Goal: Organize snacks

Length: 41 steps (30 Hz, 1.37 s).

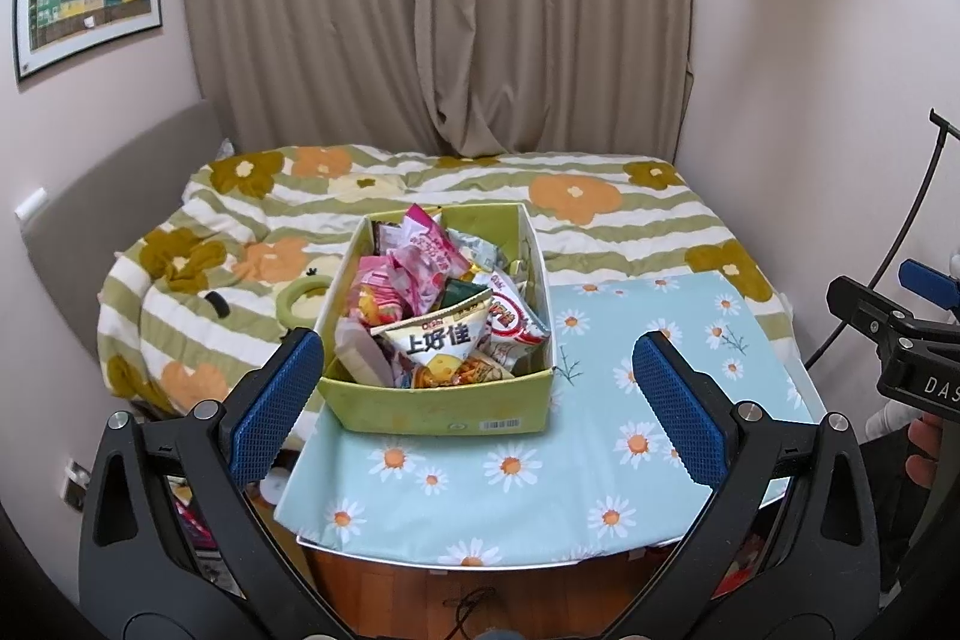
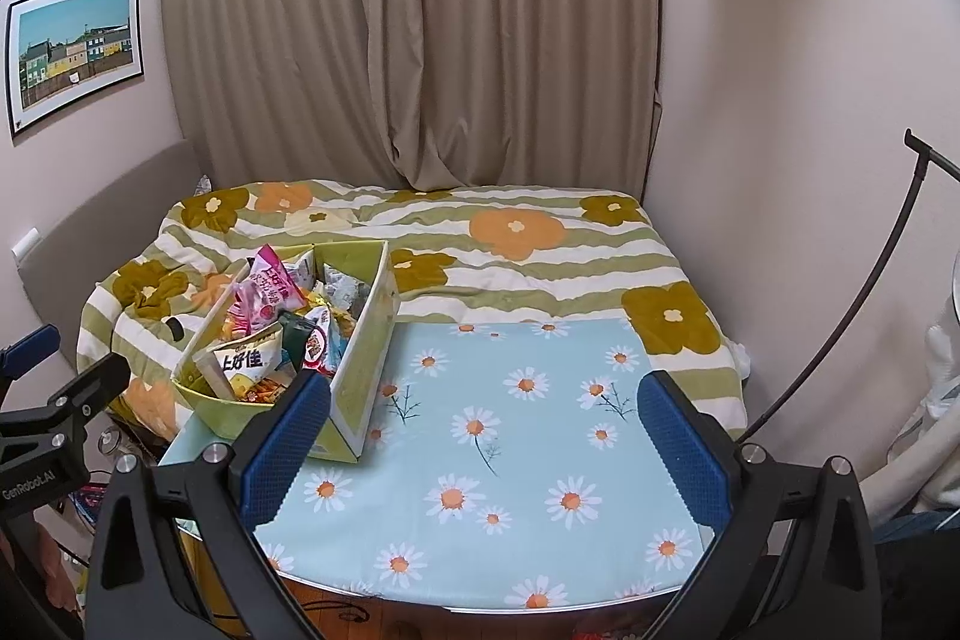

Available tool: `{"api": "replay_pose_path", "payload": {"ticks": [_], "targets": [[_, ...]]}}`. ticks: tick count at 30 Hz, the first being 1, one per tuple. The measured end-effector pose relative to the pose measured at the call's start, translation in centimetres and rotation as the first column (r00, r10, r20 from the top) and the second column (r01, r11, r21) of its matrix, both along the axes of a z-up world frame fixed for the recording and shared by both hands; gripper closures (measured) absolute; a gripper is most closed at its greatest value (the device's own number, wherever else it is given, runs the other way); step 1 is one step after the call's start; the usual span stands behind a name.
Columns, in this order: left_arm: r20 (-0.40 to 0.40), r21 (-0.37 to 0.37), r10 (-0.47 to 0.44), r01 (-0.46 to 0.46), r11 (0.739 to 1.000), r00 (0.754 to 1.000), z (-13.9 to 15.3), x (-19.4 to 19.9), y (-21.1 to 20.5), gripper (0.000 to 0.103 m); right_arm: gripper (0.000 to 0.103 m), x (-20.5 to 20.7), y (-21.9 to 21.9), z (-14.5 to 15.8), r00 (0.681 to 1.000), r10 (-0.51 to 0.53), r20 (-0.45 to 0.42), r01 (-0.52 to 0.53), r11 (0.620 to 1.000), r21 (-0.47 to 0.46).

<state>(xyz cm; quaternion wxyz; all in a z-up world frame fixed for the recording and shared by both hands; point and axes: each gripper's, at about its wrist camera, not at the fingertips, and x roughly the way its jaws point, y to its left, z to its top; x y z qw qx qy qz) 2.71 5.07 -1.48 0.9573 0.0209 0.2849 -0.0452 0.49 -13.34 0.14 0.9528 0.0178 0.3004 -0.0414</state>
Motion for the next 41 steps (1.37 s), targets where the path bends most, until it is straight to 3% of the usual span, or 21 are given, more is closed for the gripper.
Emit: {"api": "replay_pose_path", "payload": {"ticks": [27, 41], "targets": [[0.016, 0.008, -0.018, 0.018, 1.000, 1.000, 0.0, 1.2, 0.4, 0.001, 0.001, 0.6, -0.7, -0.2, 1.000, -0.023, -0.003, 0.023, 1.000, 0.001], [0.026, -0.030, -0.023, 0.023, 0.999, 0.999, -0.1, 1.6, 1.3, 0.001, 0.001, 0.7, -0.8, -0.3, 1.000, -0.026, -0.002, 0.026, 1.000, 0.003]]}}
